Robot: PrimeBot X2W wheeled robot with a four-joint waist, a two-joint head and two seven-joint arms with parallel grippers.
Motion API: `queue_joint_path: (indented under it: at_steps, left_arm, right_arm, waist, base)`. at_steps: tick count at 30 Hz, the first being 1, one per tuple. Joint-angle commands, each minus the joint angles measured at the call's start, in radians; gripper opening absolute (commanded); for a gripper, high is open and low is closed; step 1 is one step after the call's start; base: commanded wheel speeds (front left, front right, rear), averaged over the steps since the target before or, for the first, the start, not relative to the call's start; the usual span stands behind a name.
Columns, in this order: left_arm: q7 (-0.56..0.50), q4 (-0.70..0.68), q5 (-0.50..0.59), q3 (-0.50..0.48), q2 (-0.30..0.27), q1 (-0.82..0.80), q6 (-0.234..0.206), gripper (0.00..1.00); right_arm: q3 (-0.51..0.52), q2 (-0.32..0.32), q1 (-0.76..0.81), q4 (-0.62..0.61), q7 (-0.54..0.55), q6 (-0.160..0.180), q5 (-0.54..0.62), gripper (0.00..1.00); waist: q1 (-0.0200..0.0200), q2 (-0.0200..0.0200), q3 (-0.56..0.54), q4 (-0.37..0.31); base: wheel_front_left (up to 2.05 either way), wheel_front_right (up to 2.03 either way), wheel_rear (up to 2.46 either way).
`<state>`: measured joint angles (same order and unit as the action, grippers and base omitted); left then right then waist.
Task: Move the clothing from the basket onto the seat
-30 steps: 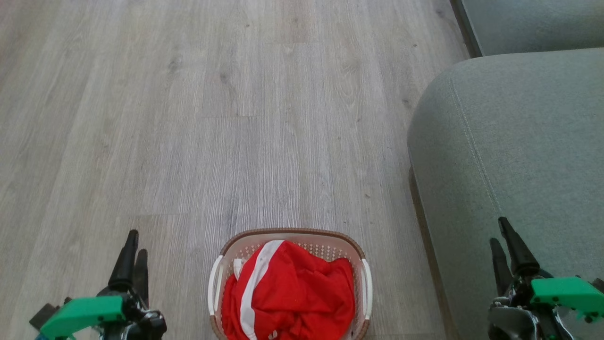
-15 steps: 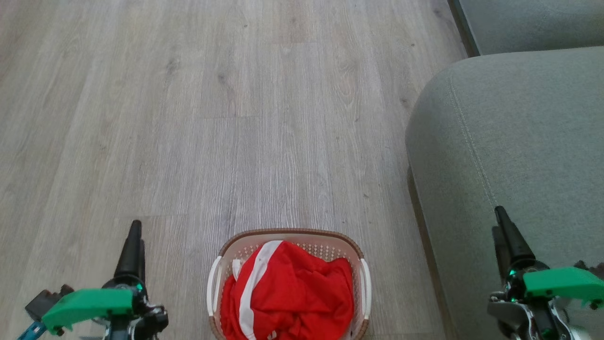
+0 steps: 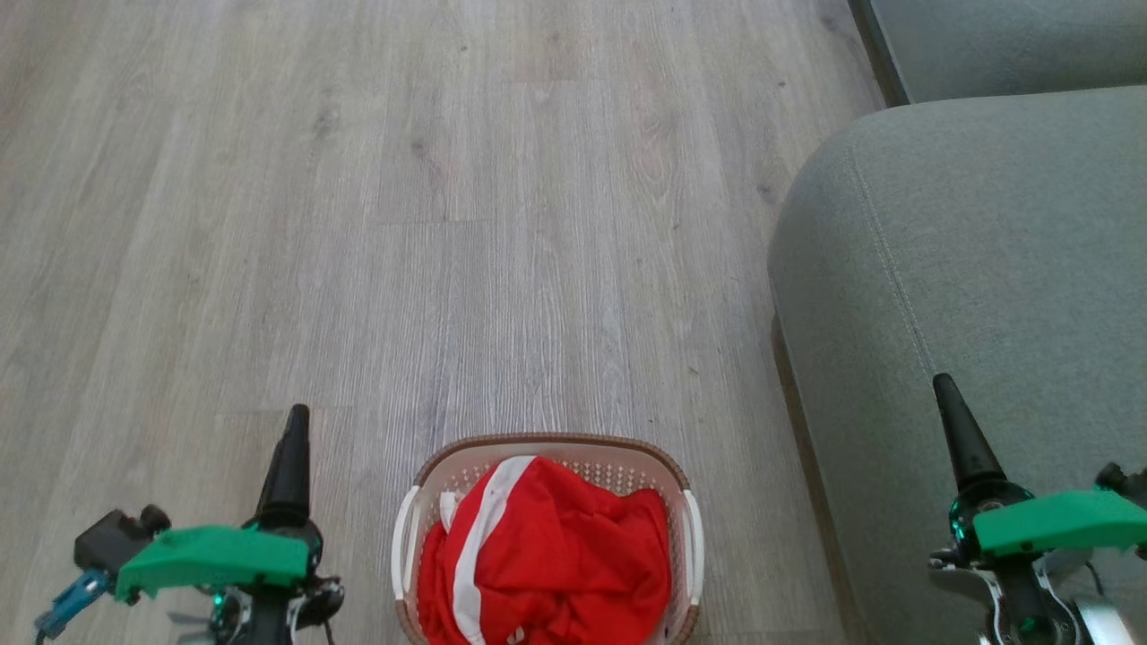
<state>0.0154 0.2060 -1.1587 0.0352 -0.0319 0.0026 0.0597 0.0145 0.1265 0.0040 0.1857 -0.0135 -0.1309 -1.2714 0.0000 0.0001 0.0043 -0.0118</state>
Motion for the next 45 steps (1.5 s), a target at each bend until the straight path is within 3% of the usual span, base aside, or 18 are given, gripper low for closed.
queue_joint_path:
  at_steps: [1,13,45]
  left_arm:
    - [0.013,-0.041,0.029,-0.001,-0.011,-0.057,-0.004,1.00]
    - [0.048,-0.052,0.238,0.038,-0.012,-0.061,-0.051,1.00]
    - [0.138,-0.113,0.606,0.109,-0.015,-0.066,-0.120,1.00]
  right_arm:
    - [-0.012,0.025,-0.048,-0.044,-0.013,0.000,0.025,1.00]
    - [-0.052,0.060,-0.047,-0.053,-0.048,0.000,0.216,1.00]
    - [-0.127,0.126,-0.057,-0.092,-0.139,0.000,0.535,1.00]
  waist:
    - [0.0000,-0.0001,0.000,0.000]
    - [0.0000,-0.0001,-0.001,-0.004]
    - [0.0000,-0.0001,-0.001,-0.011]
  base:
    - [0.00,0.00,0.00]
    - [0.00,0.00,0.00]
    - [0.00,0.00,0.00]
